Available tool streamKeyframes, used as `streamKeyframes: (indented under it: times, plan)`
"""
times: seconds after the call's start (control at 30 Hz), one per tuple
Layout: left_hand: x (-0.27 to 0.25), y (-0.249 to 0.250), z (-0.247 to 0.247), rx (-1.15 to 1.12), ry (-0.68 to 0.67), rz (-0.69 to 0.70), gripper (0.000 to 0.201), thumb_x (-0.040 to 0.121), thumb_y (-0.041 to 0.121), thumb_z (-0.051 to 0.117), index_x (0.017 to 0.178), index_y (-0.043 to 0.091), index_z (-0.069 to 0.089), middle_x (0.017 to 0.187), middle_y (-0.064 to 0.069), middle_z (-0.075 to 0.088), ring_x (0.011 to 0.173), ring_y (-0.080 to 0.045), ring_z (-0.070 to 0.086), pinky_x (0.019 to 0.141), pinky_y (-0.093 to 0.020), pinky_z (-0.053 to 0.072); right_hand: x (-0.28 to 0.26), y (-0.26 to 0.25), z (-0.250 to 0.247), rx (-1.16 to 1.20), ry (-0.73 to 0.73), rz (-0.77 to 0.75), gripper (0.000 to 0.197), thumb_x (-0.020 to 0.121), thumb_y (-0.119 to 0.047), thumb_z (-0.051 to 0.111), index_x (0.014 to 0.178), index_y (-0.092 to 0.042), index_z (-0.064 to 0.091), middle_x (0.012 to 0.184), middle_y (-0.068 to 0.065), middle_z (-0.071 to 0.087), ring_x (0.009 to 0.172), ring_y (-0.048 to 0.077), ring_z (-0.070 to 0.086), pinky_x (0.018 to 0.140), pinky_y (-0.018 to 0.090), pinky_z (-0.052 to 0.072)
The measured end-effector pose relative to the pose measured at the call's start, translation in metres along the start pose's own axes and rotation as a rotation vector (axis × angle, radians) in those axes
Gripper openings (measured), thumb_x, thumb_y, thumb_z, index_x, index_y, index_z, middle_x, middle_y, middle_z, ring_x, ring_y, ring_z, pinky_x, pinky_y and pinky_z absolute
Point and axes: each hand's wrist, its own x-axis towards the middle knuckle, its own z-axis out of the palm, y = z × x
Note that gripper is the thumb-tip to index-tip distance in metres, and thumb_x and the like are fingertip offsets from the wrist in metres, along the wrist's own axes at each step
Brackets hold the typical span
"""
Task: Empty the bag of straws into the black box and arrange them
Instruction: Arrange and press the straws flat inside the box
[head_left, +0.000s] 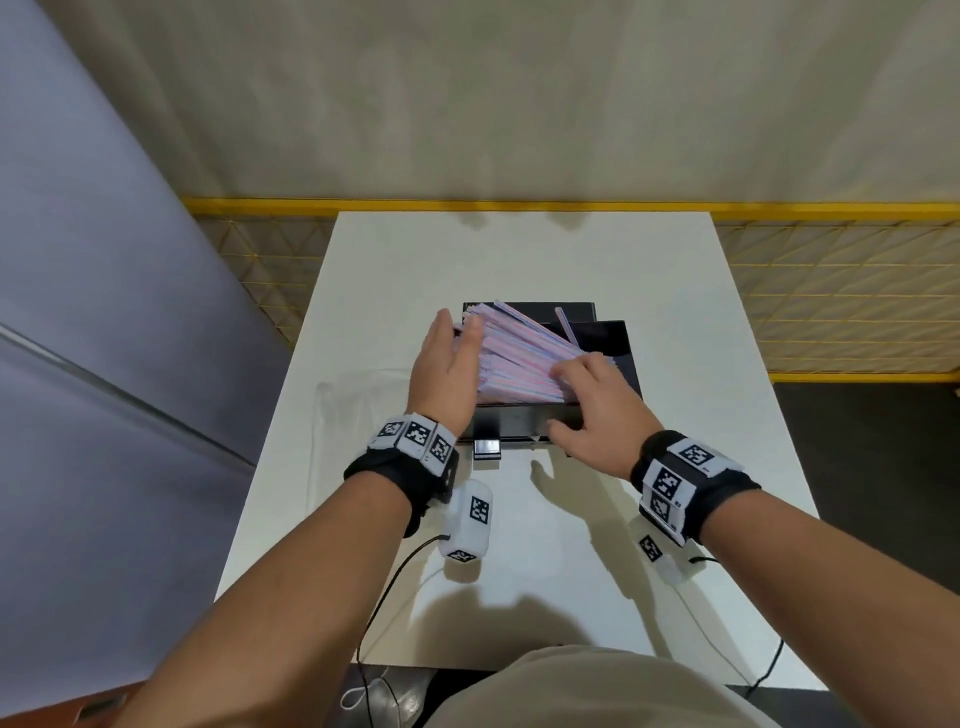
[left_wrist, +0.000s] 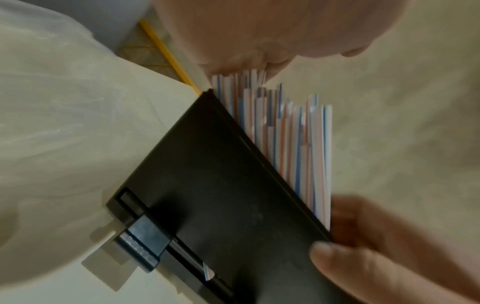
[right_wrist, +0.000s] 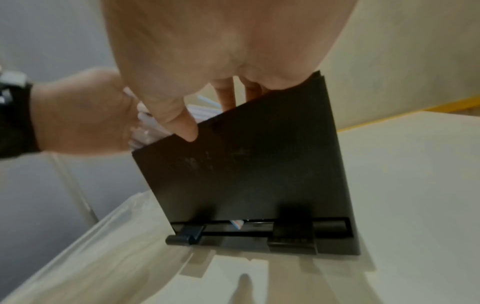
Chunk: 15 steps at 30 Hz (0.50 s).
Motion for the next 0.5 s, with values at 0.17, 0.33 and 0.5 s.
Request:
streamKeyframes:
  times: [0.17, 0.33, 0.5]
  plan:
    - [-0.002, 0.013, 0.015, -0.109, 0.009, 0.05, 0.065, 0.101, 0.058, 0.048, 0.154, 0.02, 0.042, 0.147, 0.005, 0.054, 0.135, -0.013, 0.052, 0.113, -0.032, 0.04, 0.011, -0.005, 0.0, -0.001, -0.021, 0.085, 0.078, 0.072, -0.038, 0.073, 0.14, -0.016, 0.042, 0.132, 0.008, 0.048, 0.122, 0.028, 0.048, 0.102, 0.042, 0.045]
    - [0.011, 0.011, 0.007, -0.11, 0.002, -0.097, 0.081, 0.092, 0.069, 0.05, 0.156, 0.021, 0.037, 0.152, -0.001, 0.052, 0.136, -0.019, 0.053, 0.118, -0.044, 0.041, 0.027, -0.011, -0.002, -0.117, -0.208, 0.125, 0.093, 0.062, -0.052, 0.067, 0.145, -0.021, 0.039, 0.135, 0.007, 0.052, 0.12, 0.028, 0.054, 0.096, 0.041, 0.051]
    - [0.019, 0.01, 0.011, -0.005, -0.037, -0.047, 0.071, 0.094, 0.06, 0.06, 0.153, 0.024, 0.04, 0.14, 0.005, 0.05, 0.122, -0.012, 0.056, 0.113, -0.035, 0.042, 0.046, -0.019, 0.003, -0.156, -0.254, 0.122, 0.066, 0.06, -0.042, 0.073, 0.117, -0.02, 0.051, 0.101, 0.002, 0.062, 0.089, 0.025, 0.062, 0.075, 0.04, 0.057]
